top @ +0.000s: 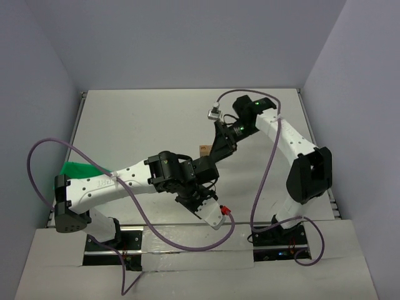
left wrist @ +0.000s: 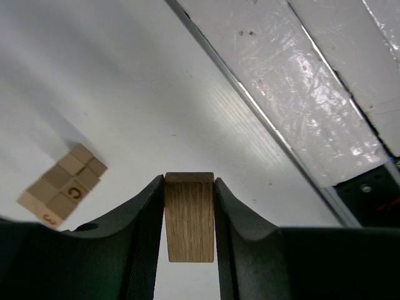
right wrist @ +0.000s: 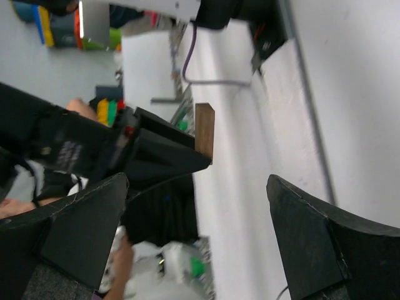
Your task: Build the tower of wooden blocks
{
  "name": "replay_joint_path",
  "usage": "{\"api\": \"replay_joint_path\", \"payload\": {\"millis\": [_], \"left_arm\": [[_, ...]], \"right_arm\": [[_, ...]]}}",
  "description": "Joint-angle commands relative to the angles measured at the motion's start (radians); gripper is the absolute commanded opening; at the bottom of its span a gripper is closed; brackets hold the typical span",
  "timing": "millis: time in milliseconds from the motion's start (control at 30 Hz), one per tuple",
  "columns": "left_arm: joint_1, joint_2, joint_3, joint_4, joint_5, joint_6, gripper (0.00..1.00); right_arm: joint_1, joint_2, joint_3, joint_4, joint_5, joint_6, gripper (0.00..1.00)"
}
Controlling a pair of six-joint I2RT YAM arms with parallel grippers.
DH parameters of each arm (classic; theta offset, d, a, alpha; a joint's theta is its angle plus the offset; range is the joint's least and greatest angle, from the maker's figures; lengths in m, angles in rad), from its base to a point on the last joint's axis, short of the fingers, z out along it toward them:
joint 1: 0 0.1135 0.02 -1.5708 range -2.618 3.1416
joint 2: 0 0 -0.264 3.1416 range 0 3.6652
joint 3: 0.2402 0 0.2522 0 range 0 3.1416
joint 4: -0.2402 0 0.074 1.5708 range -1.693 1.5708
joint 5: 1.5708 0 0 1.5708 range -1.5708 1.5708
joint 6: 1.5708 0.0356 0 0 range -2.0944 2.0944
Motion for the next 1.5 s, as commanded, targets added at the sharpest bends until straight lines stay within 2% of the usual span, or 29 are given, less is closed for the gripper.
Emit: {"api": "replay_joint_path", "payload": {"millis": [0, 133, 200, 267, 300, 367, 433, 533, 600, 733, 867, 1167, 1467], "left_arm": [[0.043, -0.039, 0.003, 0.012, 0.031, -0.179, 0.0], [0.168, 0.014, 0.117, -0.008, 0.115, -0.267, 0.0], [0.288, 0.048, 0.222, -0.027, 0.158, -0.27, 0.0], [0.341, 0.094, 0.273, -0.043, 0.174, -0.242, 0.0], [0.431, 0.158, 0.372, -0.071, 0.203, -0.216, 0.0], [0.465, 0.187, 0.44, -0.063, 0.186, -0.211, 0.0], [0.48, 0.283, 0.532, -0.069, 0.144, -0.178, 0.0], [0.492, 0.413, 0.664, -0.09, 0.116, -0.147, 0.0], [0.501, 0.504, 0.734, -0.105, 0.098, -0.147, 0.0], [0.503, 0.6, 0.737, -0.055, 0.046, -0.119, 0.0], [0.504, 0.69, 0.826, -0.05, 0.042, -0.117, 0.0], [0.503, 0.721, 0.848, 0.008, 0.067, -0.124, 0.0], [0.496, 0.717, 0.854, 0.054, 0.101, -0.213, 0.0]], "right_arm": [[-0.037, -0.136, 0.098, -0.122, -0.014, -0.065, 1.0], [-0.066, -0.229, 0.106, -0.082, 0.054, -0.061, 1.0], [-0.151, -0.292, 0.065, 0.008, 0.084, 0.014, 1.0], [-0.239, -0.334, 0.024, 0.104, 0.109, 0.093, 1.0], [-0.312, -0.359, -0.008, 0.212, 0.161, 0.184, 1.0], [-0.395, -0.375, -0.039, 0.277, 0.199, 0.217, 1.0], [-0.516, -0.397, -0.087, 0.376, 0.246, 0.336, 1.0], [-0.6, -0.431, -0.125, 0.45, 0.283, 0.382, 1.0], [-0.614, -0.439, -0.122, 0.447, 0.313, 0.383, 1.0], [-0.619, -0.439, -0.091, 0.427, 0.355, 0.364, 1.0], [-0.62, -0.434, -0.079, 0.427, 0.371, 0.361, 1.0], [-0.625, -0.462, -0.104, 0.439, 0.373, 0.362, 1.0], [-0.625, -0.457, -0.11, 0.449, 0.357, 0.373, 1.0]]}}
